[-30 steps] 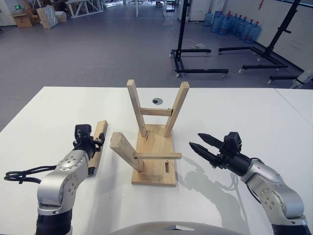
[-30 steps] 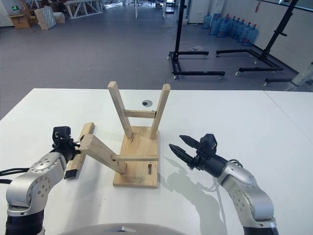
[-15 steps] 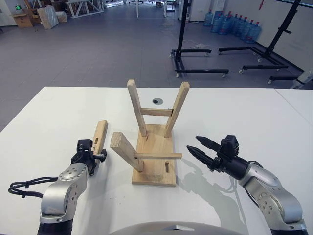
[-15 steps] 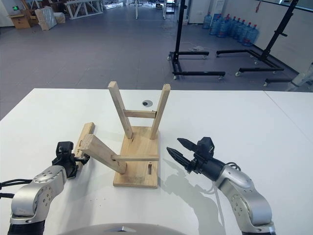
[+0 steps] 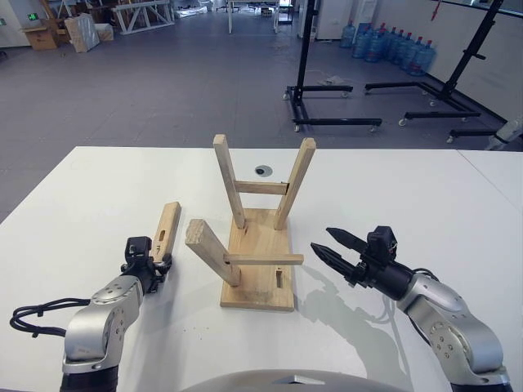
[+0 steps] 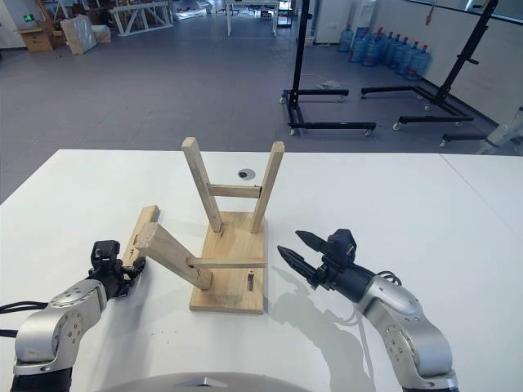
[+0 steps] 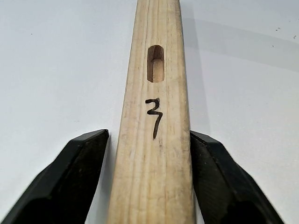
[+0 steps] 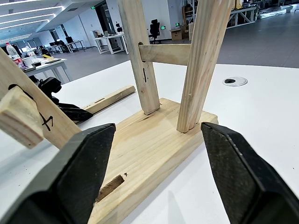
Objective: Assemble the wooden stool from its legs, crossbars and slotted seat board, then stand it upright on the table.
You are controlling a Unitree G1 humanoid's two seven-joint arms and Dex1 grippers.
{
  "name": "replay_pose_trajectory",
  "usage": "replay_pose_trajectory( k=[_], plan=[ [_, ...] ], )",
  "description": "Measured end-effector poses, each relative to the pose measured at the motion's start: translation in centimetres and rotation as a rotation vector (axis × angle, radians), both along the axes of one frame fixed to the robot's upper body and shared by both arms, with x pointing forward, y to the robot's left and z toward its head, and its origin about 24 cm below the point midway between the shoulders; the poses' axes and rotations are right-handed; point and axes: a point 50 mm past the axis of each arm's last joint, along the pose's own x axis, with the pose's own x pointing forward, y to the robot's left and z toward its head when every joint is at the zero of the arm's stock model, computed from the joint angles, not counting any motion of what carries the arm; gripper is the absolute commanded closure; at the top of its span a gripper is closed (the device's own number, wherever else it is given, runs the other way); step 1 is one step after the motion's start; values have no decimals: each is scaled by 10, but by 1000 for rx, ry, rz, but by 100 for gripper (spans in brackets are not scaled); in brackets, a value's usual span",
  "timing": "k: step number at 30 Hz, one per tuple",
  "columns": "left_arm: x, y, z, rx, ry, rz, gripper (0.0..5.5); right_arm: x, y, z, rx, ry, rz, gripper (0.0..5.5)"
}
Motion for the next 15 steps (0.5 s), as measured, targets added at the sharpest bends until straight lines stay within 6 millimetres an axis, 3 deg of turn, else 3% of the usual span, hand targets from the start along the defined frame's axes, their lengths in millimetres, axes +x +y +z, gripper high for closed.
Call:
replay_pose_trajectory(
  k=[4, 11, 15],
  plan=[
    [1, 2, -1, 5, -2, -19, 343, 0, 2, -1, -6, -10, -10, 213],
    [14, 1, -1, -71, -40, 5, 344, 2, 3, -2, 4, -20, -14, 213],
    [27, 5, 5, -201, -143, 44, 344, 10, 1, 10, 45, -67, -22, 213]
  ],
)
